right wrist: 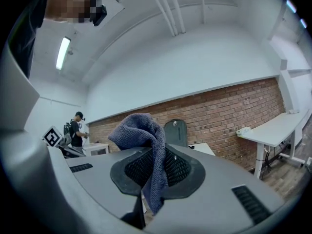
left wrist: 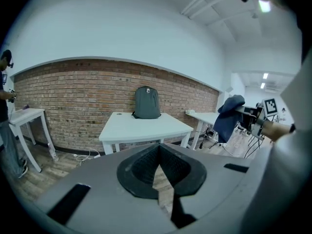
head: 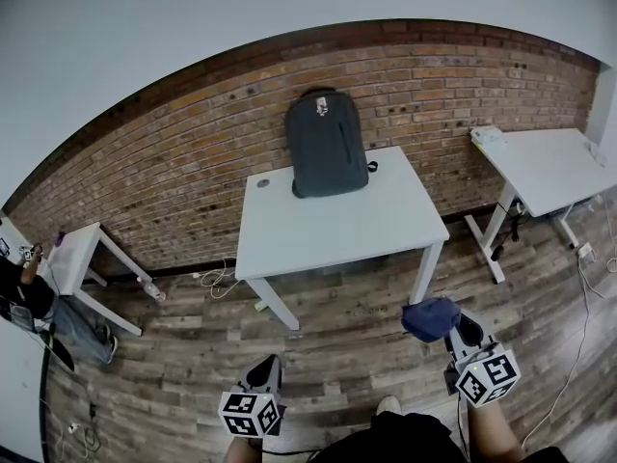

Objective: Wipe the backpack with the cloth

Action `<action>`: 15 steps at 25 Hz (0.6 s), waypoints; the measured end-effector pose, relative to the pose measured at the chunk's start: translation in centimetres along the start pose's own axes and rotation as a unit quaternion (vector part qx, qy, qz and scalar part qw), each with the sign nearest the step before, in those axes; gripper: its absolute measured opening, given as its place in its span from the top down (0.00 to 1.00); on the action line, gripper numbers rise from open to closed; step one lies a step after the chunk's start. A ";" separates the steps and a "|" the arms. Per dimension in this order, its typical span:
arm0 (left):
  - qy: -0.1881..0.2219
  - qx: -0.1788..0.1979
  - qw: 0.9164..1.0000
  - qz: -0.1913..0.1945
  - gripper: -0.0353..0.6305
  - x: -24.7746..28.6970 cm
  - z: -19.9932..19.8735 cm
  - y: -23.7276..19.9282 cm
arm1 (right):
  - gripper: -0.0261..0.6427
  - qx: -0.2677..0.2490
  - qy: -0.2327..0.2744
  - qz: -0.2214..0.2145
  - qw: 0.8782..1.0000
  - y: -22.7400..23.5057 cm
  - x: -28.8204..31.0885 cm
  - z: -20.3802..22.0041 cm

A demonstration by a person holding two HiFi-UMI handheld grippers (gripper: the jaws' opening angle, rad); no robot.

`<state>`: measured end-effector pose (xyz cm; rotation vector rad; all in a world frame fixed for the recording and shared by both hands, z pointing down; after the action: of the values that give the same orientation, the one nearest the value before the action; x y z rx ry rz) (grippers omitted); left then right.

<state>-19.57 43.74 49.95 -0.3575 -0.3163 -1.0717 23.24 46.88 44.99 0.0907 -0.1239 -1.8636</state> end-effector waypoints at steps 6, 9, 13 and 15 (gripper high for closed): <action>0.011 -0.005 1.000 0.005 0.95 -5.9 3.2 -0.6 | 0.90 -0.018 -0.004 0.015 1.000 -4.5 -5.2 1.1; 0.013 -0.009 1.000 0.010 0.95 -8.9 4.9 -1.0 | 0.90 -0.014 -0.007 0.021 1.000 -7.3 -7.7 1.6; 0.012 -0.006 1.000 0.023 0.95 -12.8 7.3 -1.1 | 0.90 -0.028 -0.013 0.021 0.999 -11.4 -11.3 1.9; 0.010 -0.006 1.000 0.027 0.95 -14.5 8.4 -1.1 | 0.90 -0.028 -0.015 0.023 0.999 -12.9 -13.1 2.4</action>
<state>-27.63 58.37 51.61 -0.3637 -0.2802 -1.0238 14.51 63.21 45.64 0.0211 -0.0940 -1.8212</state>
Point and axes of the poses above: the fingertips, and each gripper's own axes: x forward along the fingers, y to its right, z out of its underside, the point moved 9 cm from there along -x, backward along the fingers
